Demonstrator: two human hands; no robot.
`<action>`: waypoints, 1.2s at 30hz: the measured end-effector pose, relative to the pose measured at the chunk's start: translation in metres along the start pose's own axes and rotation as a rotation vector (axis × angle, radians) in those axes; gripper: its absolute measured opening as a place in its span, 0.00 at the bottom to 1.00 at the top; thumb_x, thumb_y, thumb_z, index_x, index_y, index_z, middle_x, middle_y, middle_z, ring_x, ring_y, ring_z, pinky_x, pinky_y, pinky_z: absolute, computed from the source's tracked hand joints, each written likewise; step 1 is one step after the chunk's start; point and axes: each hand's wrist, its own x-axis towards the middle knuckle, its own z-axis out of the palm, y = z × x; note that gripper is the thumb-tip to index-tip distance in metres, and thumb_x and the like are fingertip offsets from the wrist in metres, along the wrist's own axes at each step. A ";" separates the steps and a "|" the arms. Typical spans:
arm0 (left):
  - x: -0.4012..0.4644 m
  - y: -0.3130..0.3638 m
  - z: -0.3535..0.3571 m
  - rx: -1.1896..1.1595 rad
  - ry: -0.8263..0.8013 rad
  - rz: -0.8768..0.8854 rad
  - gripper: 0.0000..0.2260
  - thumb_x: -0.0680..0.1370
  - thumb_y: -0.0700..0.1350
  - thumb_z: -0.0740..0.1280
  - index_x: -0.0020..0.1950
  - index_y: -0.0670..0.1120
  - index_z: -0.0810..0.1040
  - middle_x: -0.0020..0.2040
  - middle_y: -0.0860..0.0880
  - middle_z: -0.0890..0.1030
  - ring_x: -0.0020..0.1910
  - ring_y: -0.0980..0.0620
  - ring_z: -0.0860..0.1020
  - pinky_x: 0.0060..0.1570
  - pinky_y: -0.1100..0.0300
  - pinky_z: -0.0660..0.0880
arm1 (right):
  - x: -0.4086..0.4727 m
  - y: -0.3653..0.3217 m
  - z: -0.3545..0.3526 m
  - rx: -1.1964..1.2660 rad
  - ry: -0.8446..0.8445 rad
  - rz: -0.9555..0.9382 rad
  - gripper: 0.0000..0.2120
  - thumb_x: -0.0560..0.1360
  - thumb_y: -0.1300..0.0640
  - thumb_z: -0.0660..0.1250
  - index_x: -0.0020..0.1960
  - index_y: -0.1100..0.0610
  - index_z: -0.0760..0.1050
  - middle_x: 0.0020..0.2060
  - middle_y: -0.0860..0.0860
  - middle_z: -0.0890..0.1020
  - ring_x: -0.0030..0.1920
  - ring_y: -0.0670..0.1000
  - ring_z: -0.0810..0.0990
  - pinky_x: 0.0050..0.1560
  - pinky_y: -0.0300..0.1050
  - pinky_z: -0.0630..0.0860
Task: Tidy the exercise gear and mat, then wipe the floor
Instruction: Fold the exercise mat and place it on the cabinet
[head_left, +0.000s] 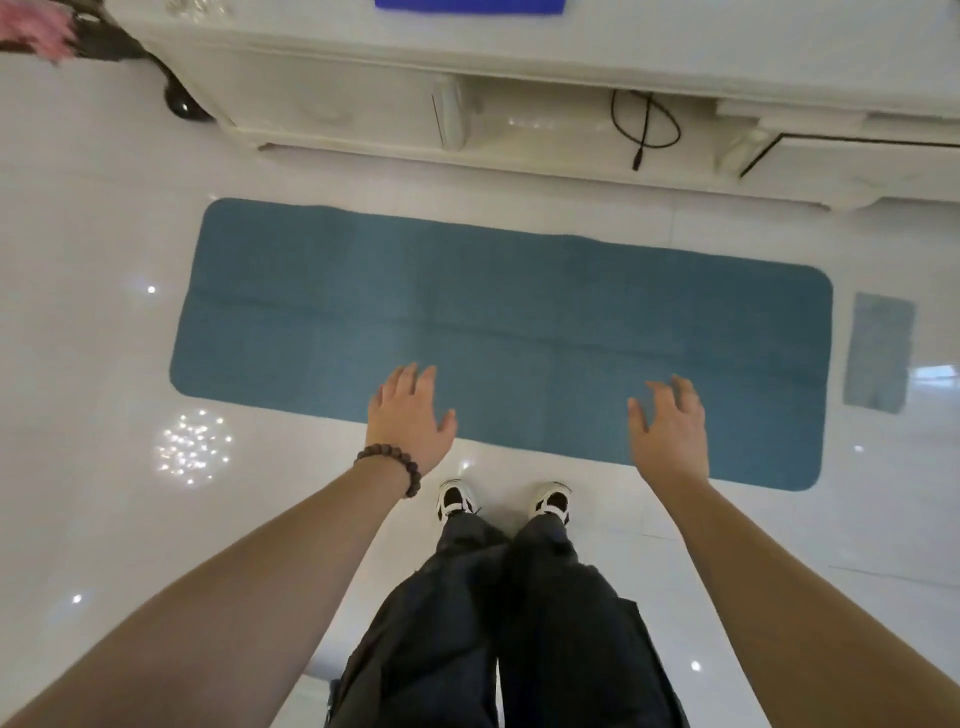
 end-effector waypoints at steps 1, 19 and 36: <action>0.007 -0.004 0.008 -0.005 -0.016 0.003 0.29 0.80 0.55 0.58 0.77 0.45 0.56 0.77 0.44 0.59 0.76 0.45 0.55 0.74 0.48 0.55 | 0.005 0.000 0.010 -0.008 -0.011 0.005 0.20 0.81 0.52 0.58 0.69 0.60 0.68 0.73 0.59 0.61 0.74 0.58 0.57 0.72 0.55 0.59; 0.251 -0.080 0.383 0.163 -0.100 0.281 0.40 0.75 0.70 0.54 0.79 0.50 0.45 0.79 0.46 0.46 0.78 0.47 0.45 0.76 0.48 0.47 | 0.188 0.167 0.366 -0.336 -0.233 -0.327 0.23 0.80 0.50 0.60 0.71 0.58 0.66 0.74 0.59 0.61 0.75 0.59 0.54 0.75 0.53 0.53; 0.296 -0.115 0.550 0.489 0.075 0.868 0.23 0.75 0.51 0.53 0.60 0.45 0.81 0.62 0.40 0.79 0.64 0.38 0.75 0.56 0.39 0.75 | 0.243 0.207 0.485 -0.378 -0.307 -0.536 0.43 0.66 0.22 0.39 0.77 0.40 0.46 0.77 0.47 0.42 0.77 0.49 0.40 0.75 0.56 0.41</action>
